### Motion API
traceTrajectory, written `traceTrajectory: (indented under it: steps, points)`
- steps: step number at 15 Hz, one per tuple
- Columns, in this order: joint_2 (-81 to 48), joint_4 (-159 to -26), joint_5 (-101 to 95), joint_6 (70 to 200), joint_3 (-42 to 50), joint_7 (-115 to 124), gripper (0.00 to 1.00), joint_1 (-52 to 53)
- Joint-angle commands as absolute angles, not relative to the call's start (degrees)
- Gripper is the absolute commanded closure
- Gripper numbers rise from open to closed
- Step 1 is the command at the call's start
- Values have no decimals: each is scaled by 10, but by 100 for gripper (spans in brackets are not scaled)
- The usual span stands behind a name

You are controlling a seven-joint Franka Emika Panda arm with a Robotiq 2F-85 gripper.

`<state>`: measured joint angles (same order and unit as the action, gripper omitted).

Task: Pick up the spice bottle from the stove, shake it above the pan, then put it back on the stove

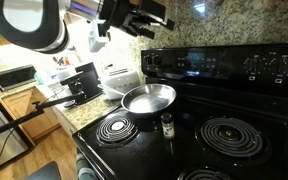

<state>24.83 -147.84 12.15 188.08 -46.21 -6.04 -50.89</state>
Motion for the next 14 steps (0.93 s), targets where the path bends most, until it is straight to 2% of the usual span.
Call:
traceTrajectory:
  steps: [1, 6, 8, 11, 12, 14]
  points:
    - [253, -1479, 122, 1877, -470, -60, 0, -518]
    - [260, -1481, 122, 1875, -473, -60, 0, -521]
    - [234, -1489, 112, 1933, -484, -70, 0, -532]
    - [128, -1501, 78, 2064, -477, -85, 0, -519]
    - [143, -1457, 50, 1989, -442, -57, 0, -484]
    - [89, -1440, 19, 1992, -433, -57, 0, -482]
